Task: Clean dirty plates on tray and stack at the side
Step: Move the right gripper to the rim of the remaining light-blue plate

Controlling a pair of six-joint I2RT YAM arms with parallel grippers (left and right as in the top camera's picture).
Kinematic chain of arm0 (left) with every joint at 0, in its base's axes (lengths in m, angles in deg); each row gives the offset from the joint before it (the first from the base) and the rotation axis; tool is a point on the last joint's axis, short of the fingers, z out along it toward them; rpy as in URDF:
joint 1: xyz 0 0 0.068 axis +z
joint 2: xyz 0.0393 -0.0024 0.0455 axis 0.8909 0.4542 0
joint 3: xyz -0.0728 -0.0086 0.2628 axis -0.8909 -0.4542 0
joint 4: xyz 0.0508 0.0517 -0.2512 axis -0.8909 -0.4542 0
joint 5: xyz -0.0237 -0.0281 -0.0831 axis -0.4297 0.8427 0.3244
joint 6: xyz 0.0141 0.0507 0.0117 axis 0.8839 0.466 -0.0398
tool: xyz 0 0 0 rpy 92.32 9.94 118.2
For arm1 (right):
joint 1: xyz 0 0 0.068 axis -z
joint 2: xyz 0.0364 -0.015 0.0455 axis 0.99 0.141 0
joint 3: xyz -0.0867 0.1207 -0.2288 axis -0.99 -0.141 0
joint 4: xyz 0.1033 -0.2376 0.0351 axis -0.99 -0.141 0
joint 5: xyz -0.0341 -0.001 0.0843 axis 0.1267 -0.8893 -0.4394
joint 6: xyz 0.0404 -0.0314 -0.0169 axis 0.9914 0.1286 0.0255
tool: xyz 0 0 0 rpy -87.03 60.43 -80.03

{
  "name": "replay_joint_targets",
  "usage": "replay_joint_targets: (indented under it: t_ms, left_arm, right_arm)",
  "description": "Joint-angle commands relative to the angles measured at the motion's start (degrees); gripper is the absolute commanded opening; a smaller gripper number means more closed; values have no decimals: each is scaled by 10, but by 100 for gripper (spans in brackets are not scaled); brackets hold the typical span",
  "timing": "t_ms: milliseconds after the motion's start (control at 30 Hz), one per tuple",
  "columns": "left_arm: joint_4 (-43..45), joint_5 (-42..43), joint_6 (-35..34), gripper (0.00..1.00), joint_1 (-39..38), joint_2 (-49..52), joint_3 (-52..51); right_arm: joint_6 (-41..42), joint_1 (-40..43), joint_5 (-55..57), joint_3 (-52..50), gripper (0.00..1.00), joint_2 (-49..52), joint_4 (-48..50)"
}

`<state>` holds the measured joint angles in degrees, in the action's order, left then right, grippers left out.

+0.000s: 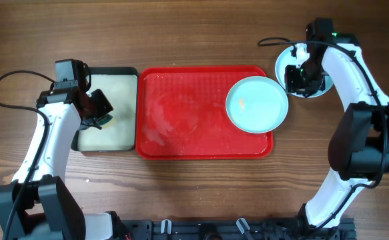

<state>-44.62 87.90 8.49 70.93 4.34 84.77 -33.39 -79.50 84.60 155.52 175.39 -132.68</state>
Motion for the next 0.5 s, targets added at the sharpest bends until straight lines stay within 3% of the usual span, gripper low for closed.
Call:
replay_joint_targets:
  t_ms: [0, 200, 467]
  left_arm:
    - [2, 7, 7, 5, 2, -6, -4]
    - [2, 7, 7, 5, 2, -6, -4]
    - [2, 7, 7, 5, 2, -6, -4]
  right_arm:
    - [11, -9, 3, -13, 30, 5, -2]
    - [11, -13, 4, -15, 16, 5, -2]
    - [19, -13, 3, -67, 12, 5, 38]
